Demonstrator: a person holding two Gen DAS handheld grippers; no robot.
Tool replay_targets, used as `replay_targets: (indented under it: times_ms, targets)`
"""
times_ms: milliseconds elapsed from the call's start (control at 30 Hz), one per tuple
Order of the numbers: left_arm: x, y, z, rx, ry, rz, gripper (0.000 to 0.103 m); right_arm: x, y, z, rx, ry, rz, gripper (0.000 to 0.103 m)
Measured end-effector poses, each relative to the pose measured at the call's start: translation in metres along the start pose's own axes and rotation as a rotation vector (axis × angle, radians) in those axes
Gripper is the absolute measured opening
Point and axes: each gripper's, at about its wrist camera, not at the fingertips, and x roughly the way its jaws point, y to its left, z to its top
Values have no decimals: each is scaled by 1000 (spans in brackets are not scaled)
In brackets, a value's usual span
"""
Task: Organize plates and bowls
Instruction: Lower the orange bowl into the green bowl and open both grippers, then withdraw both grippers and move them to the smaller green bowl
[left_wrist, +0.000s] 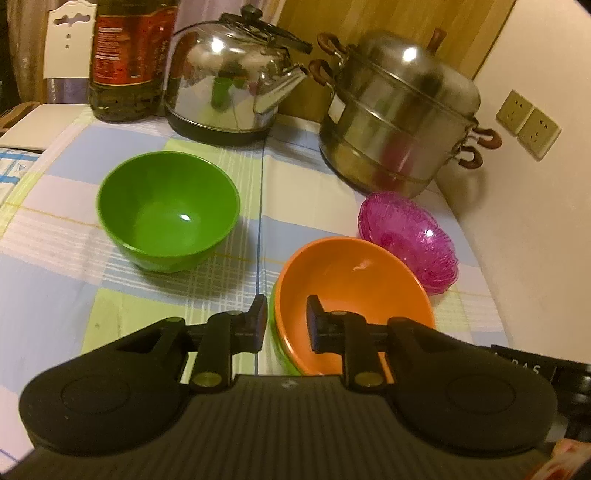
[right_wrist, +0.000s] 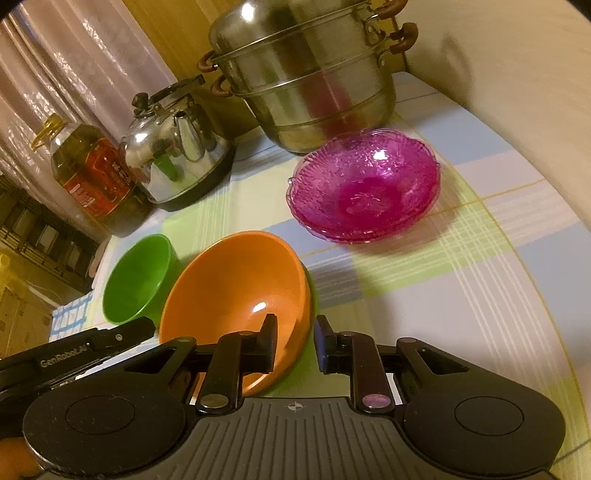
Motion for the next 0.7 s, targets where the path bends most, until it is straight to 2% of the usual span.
replay_targets:
  times_ms: [267,433,700]
  targets:
    - [-35,8,-22,-31,-13,-2,24,-25,5,-20,11,22,-30,28]
    - [-54,10,-37,-24,0,12,31,-36,13,-38,-7,47,-42,33]
    - [-80,24,-61,-18,17,54,36,-48,27,-61,-35,81,-36,40]
